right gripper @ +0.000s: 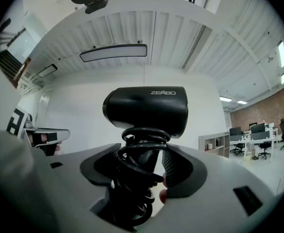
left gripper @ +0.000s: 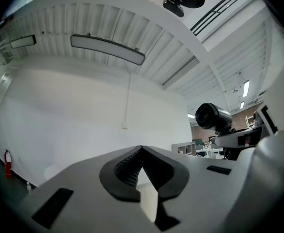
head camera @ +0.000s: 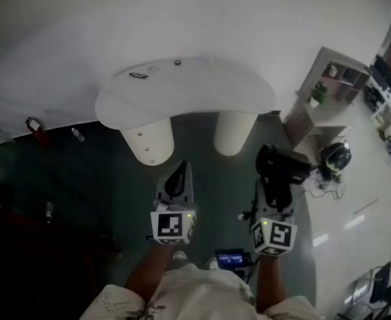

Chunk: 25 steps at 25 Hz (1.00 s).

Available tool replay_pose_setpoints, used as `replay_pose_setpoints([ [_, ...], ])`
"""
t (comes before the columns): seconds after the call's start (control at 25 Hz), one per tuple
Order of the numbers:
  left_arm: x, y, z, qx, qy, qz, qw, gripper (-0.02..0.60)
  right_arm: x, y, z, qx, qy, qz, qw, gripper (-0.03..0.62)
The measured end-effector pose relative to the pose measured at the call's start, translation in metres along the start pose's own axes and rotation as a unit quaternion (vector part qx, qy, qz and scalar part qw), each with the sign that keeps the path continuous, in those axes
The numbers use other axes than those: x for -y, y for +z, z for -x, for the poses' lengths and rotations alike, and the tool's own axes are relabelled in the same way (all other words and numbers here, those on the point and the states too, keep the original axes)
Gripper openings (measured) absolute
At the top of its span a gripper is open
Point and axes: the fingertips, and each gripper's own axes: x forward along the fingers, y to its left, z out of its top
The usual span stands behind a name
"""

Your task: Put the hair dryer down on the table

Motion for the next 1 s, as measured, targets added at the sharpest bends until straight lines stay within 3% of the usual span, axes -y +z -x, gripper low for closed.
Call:
replay_pose_setpoints([
  [0.36, 0.059, 0.009, 0.014, 0.013, 0.016, 0.001, 0.9998, -0.005, 0.039, 0.002, 0.022, 0.005, 0.033, -0.016, 0.999, 0.276],
  [0.72, 0.077, 0.000, 0.010, 0.012, 0.038, -0.008, 0.9992, -0.005, 0.051, -0.003, 0.016, 0.009, 0.062, -0.022, 0.998, 0.276],
  [1.0, 0.081, -0.014, -0.006, 0.003, 0.032, -0.002, 0.9995, -0.005, 0.051, -0.012, -0.002, 0.009, 0.071, -0.023, 0.997, 0.276],
])
